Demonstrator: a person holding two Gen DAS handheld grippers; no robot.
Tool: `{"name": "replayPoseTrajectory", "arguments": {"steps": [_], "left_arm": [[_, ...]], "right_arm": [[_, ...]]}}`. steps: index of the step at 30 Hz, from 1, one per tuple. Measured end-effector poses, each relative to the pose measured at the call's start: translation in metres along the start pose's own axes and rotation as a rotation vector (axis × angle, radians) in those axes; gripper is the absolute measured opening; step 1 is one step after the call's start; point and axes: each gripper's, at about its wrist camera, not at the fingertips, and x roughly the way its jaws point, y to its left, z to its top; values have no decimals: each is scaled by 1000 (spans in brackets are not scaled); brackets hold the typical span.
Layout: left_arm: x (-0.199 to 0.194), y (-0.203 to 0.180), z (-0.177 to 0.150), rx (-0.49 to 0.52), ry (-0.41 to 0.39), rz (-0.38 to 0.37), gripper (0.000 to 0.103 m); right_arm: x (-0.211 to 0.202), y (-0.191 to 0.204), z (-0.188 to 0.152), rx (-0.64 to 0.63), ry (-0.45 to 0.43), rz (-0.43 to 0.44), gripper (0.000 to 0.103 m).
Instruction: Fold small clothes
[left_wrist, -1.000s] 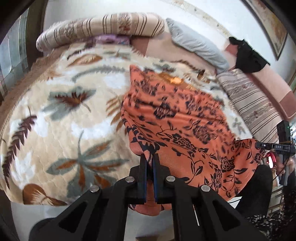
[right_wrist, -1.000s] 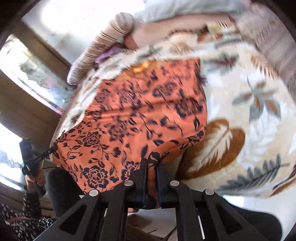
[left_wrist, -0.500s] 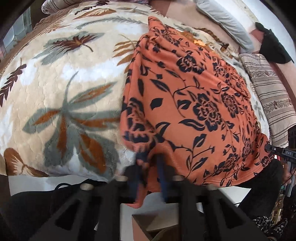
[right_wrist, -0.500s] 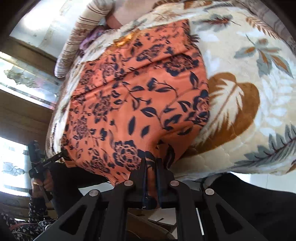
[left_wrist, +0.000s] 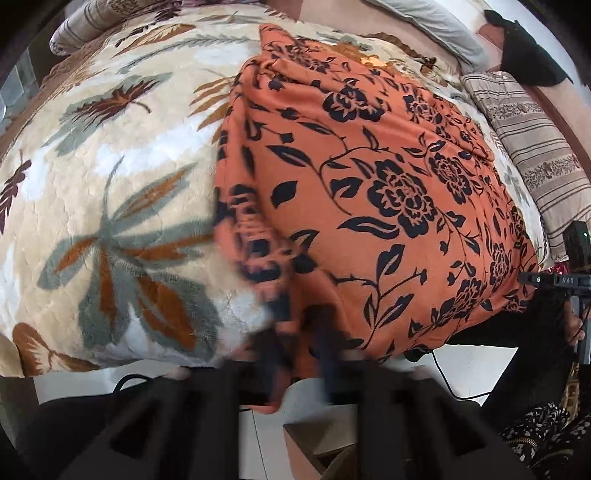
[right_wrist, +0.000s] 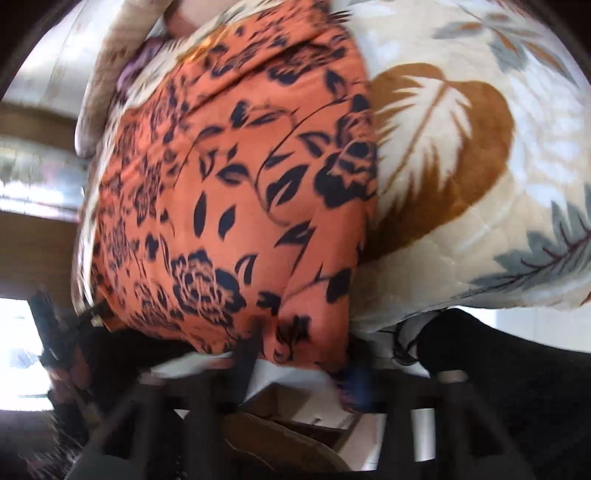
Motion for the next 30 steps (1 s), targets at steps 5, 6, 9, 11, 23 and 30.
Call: {"name": "replayPoseTrajectory", "arguments": {"steps": [5, 6, 9, 11, 23, 30], "left_arm": [[-30, 4, 8, 8, -37, -88, 5], [-41, 3, 14, 13, -59, -117, 5], [-75, 4, 40, 38, -139, -157, 5], [-93, 5, 62, 43, -182, -172, 5], [-42, 28, 248, -92, -235, -115, 6], [60, 46, 279, -200, -225, 24, 8]], "right_arm": [[-31, 35, -1, -153, -48, 32, 8], [-42, 42, 3, -172, -74, 55, 7], [-79, 58, 19, -206, -179, 130, 7], [-100, 62, 37, -206, -254, 159, 7], [-117, 8, 208, 122, -574, 234, 7], [-48, -28, 280, 258, -469, 190, 12]]}}
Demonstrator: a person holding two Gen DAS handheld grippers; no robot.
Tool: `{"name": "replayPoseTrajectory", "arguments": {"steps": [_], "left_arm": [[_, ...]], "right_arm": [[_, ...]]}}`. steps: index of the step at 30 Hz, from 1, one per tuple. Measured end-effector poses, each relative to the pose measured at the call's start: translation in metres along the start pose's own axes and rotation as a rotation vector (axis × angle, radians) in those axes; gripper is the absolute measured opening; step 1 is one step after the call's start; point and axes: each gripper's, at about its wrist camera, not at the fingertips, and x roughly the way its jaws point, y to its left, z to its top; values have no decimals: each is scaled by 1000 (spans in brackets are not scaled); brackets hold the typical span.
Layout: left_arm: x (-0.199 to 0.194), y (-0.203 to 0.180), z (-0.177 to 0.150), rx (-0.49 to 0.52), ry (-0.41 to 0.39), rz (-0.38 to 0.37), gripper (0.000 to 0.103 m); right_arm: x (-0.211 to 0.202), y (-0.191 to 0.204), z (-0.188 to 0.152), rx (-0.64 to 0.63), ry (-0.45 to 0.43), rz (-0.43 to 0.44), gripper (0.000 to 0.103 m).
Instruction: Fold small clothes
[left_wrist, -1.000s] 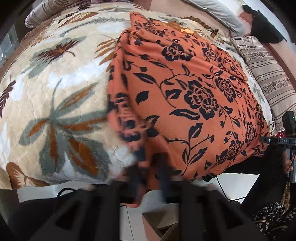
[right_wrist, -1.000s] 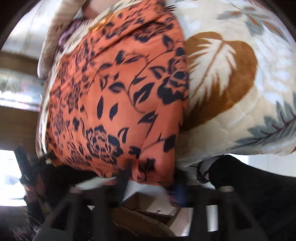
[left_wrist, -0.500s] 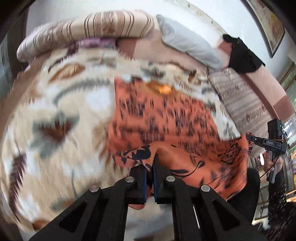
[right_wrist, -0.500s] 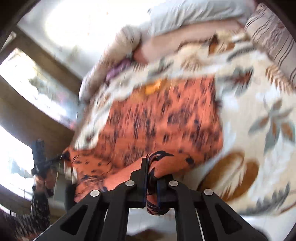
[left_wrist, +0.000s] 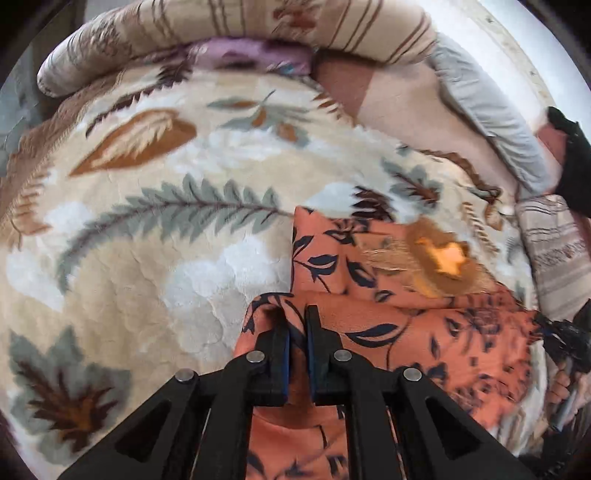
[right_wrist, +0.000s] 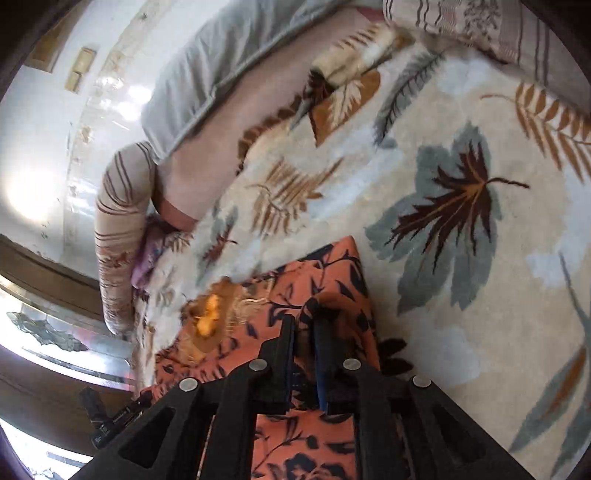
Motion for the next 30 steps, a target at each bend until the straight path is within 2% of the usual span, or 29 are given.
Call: {"name": "replayPoseTrajectory", "arguments": {"steps": [2, 3, 5, 6, 7, 8, 9, 10, 11, 12, 13, 14, 15, 16, 19, 21, 24, 27, 30], "left_arm": [[0, 2, -7, -25, -40, -3, 13], [-5, 4, -10, -44, -70, -21, 15], [-19, 12, -15, -99, -143, -89, 31], [-30, 17, -19, -139, -189, -116, 38], [-41, 21, -22, -175, -233, -120, 52], [-53, 24, -24, -205, -279, -122, 61], [-68, 26, -27, -227, -332, -128, 62], [-78, 25, -29, -229, -356, -122, 62], [-88, 21, -33, -214, -379, -111, 62], [-98, 11, -41, -174, -404, -97, 62], [-102, 0, -47, -128, -406, -94, 62], [-100, -12, -52, -72, -383, -96, 62], [-95, -31, -62, 18, -332, -99, 62], [-90, -43, -70, 76, -302, -96, 62], [-74, -83, -95, 229, -221, -105, 62], [-57, -101, -106, 315, -156, -88, 62], [-31, -108, -108, 355, -102, -29, 62], [-7, -100, -95, 311, -56, -21, 62], [-1, -96, -80, 283, -77, 4, 62]], "right_arm": [[4, -10, 6, 22, 6, 1, 18], [1, -21, 10, 62, 5, 37, 21], [-8, -41, 15, 152, -29, 120, 35], [-19, -51, 16, 207, -69, 159, 60], [-34, -60, 14, 259, -133, 181, 81], [-49, -63, 11, 289, -205, 181, 82], [-63, -62, 7, 281, -265, 172, 82], [-71, -53, 3, 232, -268, 155, 82], [-75, -37, -2, 150, -231, 127, 80], [-76, -19, -10, 64, -209, 96, 75], [-76, -2, -20, -21, -194, 59, 62], [-72, 17, -31, -111, -163, 19, 55], [-62, 38, -49, -210, -104, -20, 38], [-54, 52, -65, -271, -52, -37, 33], [-11, 89, -117, -443, 105, -133, 32], [19, 110, -139, -550, 163, -190, 31], [59, 116, -138, -589, 201, -267, 31], [96, 119, -106, -549, 199, -297, 32], [114, 127, -56, -494, 83, -277, 31]]}}
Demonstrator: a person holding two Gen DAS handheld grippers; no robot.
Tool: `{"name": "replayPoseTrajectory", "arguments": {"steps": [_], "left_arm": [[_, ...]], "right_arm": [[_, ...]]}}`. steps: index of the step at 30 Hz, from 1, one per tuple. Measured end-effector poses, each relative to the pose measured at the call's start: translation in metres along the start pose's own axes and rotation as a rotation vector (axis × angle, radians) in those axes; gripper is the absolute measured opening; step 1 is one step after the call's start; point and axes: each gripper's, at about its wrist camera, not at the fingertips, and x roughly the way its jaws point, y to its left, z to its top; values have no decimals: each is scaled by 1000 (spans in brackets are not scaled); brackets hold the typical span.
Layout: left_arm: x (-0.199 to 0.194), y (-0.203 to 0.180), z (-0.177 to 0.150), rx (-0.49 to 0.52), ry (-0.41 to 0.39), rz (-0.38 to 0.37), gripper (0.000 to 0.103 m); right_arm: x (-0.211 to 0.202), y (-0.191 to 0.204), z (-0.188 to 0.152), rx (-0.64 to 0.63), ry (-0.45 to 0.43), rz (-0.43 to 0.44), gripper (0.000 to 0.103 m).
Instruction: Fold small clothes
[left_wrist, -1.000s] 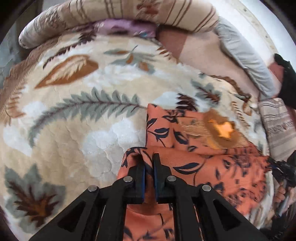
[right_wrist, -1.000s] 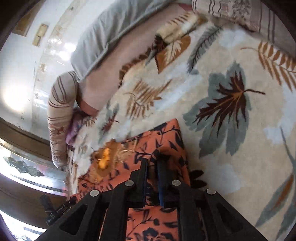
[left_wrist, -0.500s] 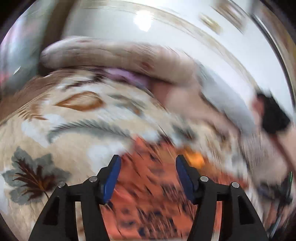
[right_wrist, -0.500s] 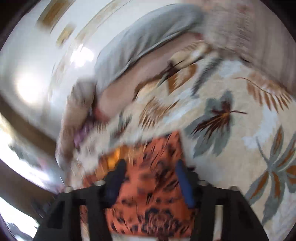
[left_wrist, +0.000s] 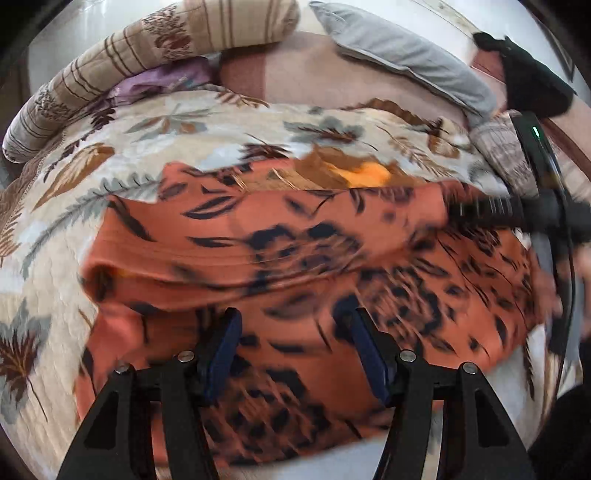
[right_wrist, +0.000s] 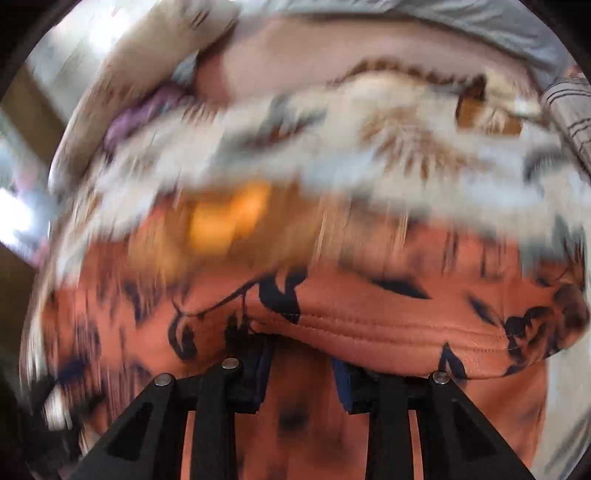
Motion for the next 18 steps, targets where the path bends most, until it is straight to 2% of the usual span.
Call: {"name": "replayPoseTrajectory", "arguments": {"steps": [2, 4, 5, 7, 11, 14, 16, 18], "left_arm": [[0, 9, 8, -30, -27, 20, 62], [-3, 22, 10, -90, -55, 20, 62], [-6, 30, 12, -128, -68, 16, 62], [-12, 41, 15, -177, -96, 63, 62], [-26, 66, 18, -296, -158, 160, 62], [-32, 87, 16, -374, -168, 217, 62], [-37, 101, 15, -425, -180, 231, 62], [-41, 111, 13, -464, -183, 229, 62]], "right_arm": [[-2, -19, 30, 126, -96, 23, 31], [-13, -30, 43, 199, -164, 58, 32], [-21, -30, 45, 196, -182, 71, 32], [-34, -21, 36, 147, -180, 118, 32], [-18, 22, 11, 26, -23, 242, 32], [0, 69, -8, -70, 70, 301, 32], [23, 100, -13, -129, 148, 312, 32], [45, 132, -15, -209, 170, 272, 32]]}}
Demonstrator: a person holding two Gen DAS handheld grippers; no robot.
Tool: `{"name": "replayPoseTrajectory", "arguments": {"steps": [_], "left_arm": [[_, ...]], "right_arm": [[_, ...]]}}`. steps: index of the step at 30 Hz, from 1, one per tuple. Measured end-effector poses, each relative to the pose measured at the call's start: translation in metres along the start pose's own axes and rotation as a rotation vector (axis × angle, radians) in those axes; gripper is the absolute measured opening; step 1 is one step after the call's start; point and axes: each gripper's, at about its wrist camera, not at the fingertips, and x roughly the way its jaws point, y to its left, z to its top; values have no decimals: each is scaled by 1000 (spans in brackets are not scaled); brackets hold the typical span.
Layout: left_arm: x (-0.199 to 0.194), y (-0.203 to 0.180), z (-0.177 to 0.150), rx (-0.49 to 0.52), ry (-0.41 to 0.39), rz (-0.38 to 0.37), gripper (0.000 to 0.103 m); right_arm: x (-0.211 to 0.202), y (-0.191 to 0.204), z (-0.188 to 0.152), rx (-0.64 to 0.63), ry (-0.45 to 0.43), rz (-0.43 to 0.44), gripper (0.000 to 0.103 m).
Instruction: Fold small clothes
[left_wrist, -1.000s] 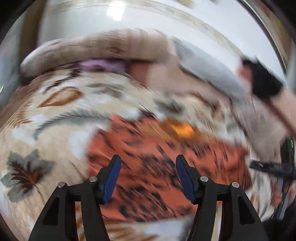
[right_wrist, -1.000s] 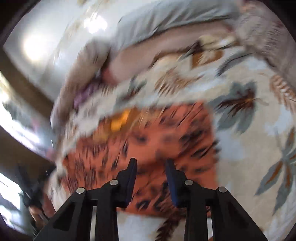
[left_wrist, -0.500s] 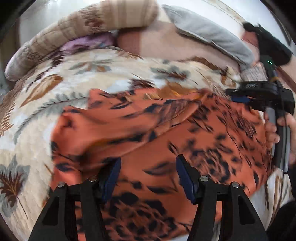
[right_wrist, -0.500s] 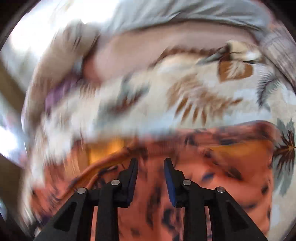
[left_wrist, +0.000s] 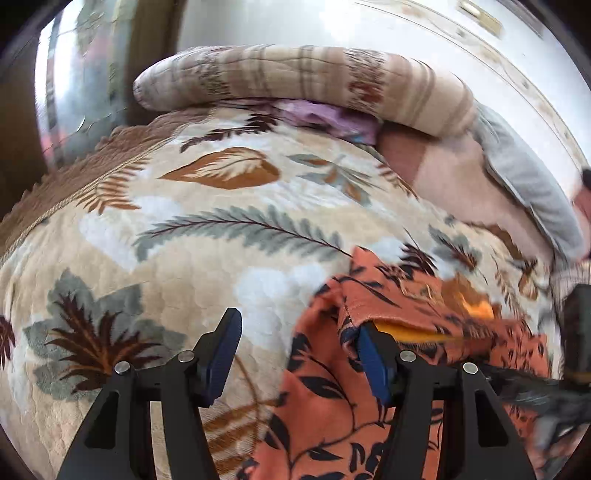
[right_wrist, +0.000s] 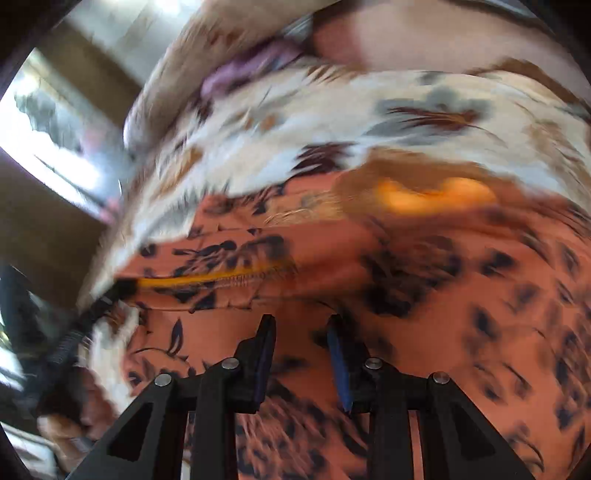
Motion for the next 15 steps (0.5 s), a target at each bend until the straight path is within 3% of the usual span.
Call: {"name": "replayPoseTrajectory", "arguments": {"steps": [3, 6, 9, 12, 15], "left_arm": [[-3, 5, 5, -13, -20, -7, 62], [0, -6, 8, 42, -6, -91, 64], [3, -16, 5, 87, 25, -123, 82], [16, -19, 0, 67, 109, -156, 83], [25, -24, -7, 84, 155, -116, 83]], "right_arm": [[22, 14, 29, 2, -45, -36, 32], [24, 6, 62, 76, -160, -68, 32], [8, -14, 77, 176, -293, -125, 32], [-17, -29, 63, 178, -300, -108, 32], [-53, -50, 32, 145, -310, -157, 32]]}}
